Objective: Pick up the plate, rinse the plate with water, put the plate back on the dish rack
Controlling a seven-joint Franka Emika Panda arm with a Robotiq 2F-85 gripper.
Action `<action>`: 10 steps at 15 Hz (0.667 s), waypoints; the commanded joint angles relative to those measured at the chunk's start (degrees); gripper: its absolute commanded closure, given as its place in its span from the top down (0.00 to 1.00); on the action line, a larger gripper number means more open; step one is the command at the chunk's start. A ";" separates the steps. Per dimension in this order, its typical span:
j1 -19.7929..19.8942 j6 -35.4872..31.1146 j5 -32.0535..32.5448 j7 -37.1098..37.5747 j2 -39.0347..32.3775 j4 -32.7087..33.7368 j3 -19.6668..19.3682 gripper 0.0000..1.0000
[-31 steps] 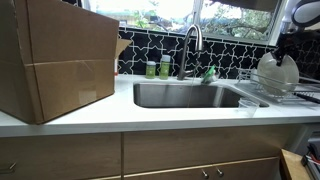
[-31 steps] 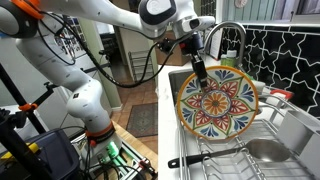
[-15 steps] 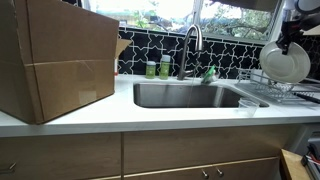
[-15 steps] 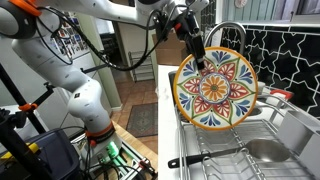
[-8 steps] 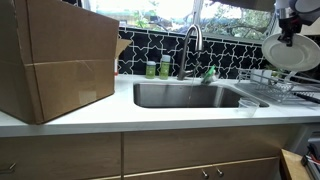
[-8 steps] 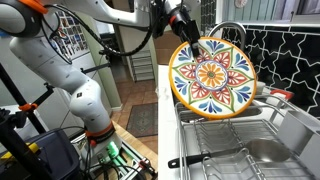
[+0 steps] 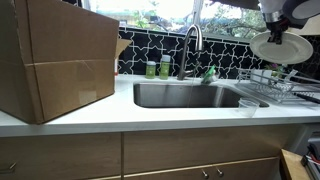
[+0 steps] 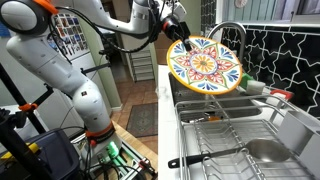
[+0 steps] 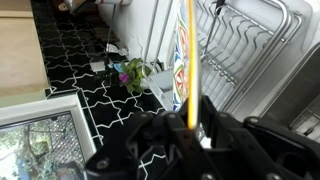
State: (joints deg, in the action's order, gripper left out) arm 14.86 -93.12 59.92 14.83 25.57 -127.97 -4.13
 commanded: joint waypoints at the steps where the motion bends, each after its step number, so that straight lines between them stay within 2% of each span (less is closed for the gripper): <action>1: -4.44 1.08 2.00 3.32 1.42 -3.04 0.99 0.03; 4: -7.23 0.31 2.24 4.78 1.12 -4.59 2.26 0.03; 7: -8.88 -0.37 0.32 5.04 -0.81 -3.82 1.66 0.03; 8: -9.09 0.65 0.31 4.34 -0.55 -3.41 1.77 0.12; 10: -9.39 0.56 0.24 4.45 -1.09 -3.44 1.75 0.12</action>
State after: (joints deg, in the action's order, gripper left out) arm 6.64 -93.09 59.96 19.16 24.50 -131.58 -1.53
